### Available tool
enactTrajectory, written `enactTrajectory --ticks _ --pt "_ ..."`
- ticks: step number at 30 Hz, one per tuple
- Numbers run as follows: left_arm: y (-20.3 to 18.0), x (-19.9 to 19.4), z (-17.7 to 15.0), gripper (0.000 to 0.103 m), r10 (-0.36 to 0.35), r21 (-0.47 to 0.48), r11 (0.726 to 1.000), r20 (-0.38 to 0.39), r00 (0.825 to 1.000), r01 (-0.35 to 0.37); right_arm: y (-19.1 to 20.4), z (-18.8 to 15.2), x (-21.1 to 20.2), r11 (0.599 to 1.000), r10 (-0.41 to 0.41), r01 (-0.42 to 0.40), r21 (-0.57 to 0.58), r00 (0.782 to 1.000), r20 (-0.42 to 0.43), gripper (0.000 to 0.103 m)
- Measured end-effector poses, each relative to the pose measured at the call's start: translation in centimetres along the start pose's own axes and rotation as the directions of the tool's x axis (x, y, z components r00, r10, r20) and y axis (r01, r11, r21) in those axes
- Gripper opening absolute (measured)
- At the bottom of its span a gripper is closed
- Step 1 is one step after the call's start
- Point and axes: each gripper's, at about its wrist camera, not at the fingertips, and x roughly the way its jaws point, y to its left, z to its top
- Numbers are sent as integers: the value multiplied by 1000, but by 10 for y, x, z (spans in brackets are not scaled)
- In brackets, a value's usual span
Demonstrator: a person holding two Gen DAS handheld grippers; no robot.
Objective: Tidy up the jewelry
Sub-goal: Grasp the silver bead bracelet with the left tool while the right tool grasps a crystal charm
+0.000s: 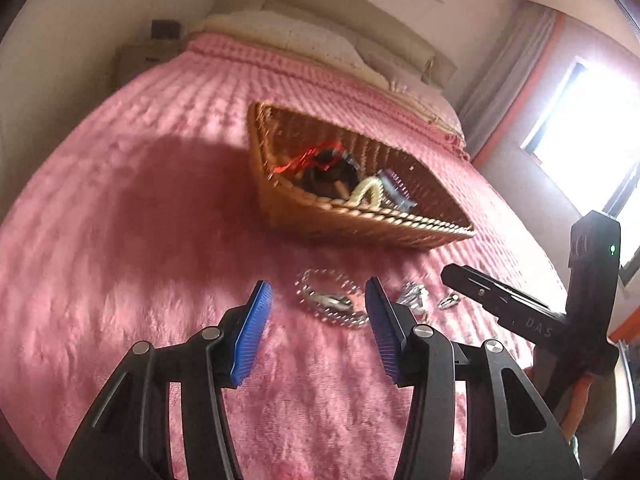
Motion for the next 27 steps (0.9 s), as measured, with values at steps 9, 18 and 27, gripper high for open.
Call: enactTrajectory --ticks 9,18,27 --pt "12 46 13 39 11 -18 1000 -135 991 -14 -1 -10 19 1000 -3 3 -2 999 -40 37" --pt "-1 73 21 16 82 65 995 -169 982 -72 4 -7 44 997 -79 78 -14 992 -103 26" --pt "0 44 19 6 -37 -3 999 -97 995 37 12 -10 30 997 -63 61 -46 997 -37 8"
